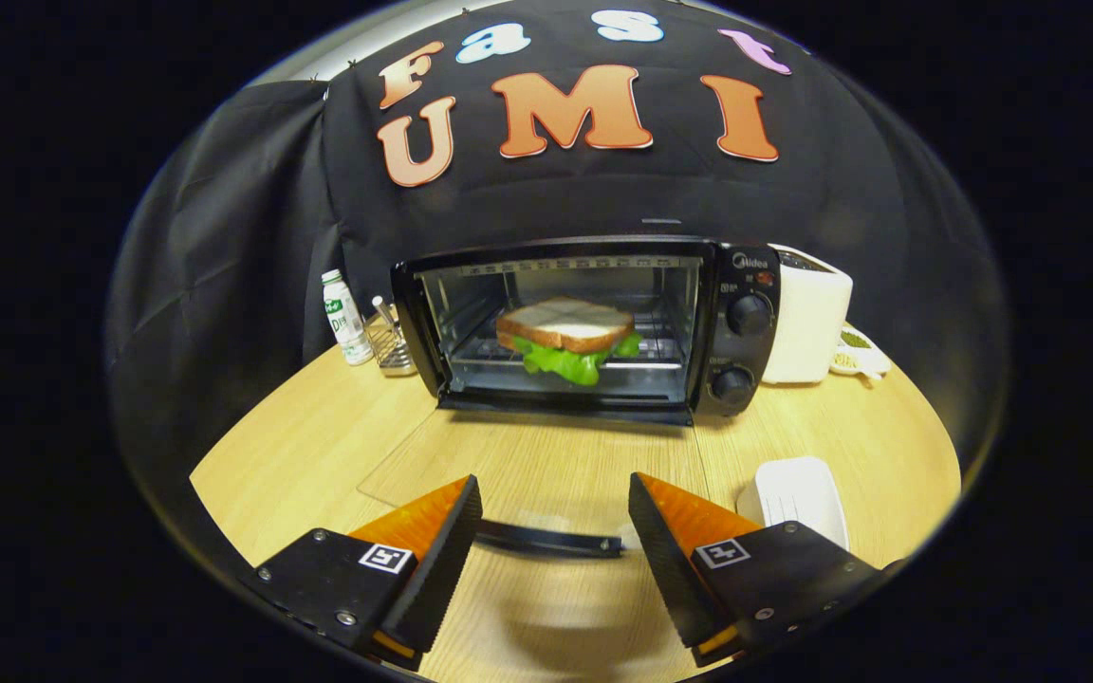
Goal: Open the toaster oven, put the food inside, and close the toaster oven door.
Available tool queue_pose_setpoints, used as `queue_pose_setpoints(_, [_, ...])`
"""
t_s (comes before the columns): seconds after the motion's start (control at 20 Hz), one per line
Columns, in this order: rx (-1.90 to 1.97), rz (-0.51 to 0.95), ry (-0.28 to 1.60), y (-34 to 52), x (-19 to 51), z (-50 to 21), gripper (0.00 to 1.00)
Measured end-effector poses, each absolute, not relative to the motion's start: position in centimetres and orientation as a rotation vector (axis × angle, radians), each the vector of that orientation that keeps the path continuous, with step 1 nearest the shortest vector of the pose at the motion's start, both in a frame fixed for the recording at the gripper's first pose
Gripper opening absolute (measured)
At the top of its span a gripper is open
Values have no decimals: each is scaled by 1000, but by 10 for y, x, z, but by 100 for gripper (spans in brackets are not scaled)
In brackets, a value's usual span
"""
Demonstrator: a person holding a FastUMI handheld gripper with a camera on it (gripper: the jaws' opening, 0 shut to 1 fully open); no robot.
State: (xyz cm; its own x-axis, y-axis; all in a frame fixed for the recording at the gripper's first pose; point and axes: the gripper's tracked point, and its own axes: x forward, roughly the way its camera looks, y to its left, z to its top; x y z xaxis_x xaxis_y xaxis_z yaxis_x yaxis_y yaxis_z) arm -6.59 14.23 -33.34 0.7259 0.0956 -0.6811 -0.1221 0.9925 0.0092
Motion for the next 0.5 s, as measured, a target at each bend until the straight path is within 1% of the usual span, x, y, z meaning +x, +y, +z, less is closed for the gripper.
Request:
queue_pose_setpoints(0.4, [-36,148,863,136,-107,-360,93])
queue_pose_setpoints(0.5, [-32,119,896,133,-107,-369,93])
